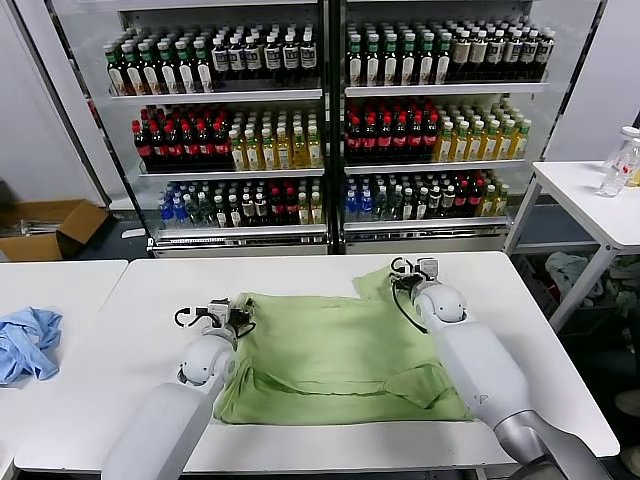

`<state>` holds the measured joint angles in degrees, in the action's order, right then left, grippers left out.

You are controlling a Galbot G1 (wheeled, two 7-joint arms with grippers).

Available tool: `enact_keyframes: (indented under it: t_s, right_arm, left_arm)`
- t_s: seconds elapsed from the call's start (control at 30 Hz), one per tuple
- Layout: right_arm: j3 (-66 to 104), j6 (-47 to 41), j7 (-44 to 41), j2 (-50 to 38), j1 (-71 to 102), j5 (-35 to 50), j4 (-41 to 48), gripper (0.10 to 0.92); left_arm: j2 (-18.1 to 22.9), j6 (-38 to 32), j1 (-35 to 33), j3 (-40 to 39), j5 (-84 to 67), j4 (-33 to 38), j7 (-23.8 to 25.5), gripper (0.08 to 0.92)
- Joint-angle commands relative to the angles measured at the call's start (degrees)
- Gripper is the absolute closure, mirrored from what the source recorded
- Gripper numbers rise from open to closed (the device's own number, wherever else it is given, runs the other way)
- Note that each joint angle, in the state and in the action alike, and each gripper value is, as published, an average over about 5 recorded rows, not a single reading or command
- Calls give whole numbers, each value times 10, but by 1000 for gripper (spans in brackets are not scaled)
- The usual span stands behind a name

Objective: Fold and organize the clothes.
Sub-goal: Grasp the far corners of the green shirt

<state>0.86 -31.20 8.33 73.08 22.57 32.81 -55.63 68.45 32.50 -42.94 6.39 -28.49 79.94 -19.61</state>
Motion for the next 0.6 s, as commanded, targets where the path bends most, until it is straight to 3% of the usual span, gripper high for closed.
enact_keyframes:
  t_s: [0.03,0.23,0.43,0.6]
  right_arm:
    - [-18,-5,-8,4,-8,12,17,571]
    - [-12,16,-5,-21,17,35,-57,745]
    - [15,37,13,-67,58,61,-204,900]
    - [58,30,26,-124,119,92,-328,920]
  left_arm:
    - [-14,6,-8,-16,-80,10,76,493]
    - [-25,-13,-25,6,-138,44,98,666]
    - [-52,-51,-56,39,-171,130,89,837]
    - [-75,-51,-98,66,-194,206,81,911]
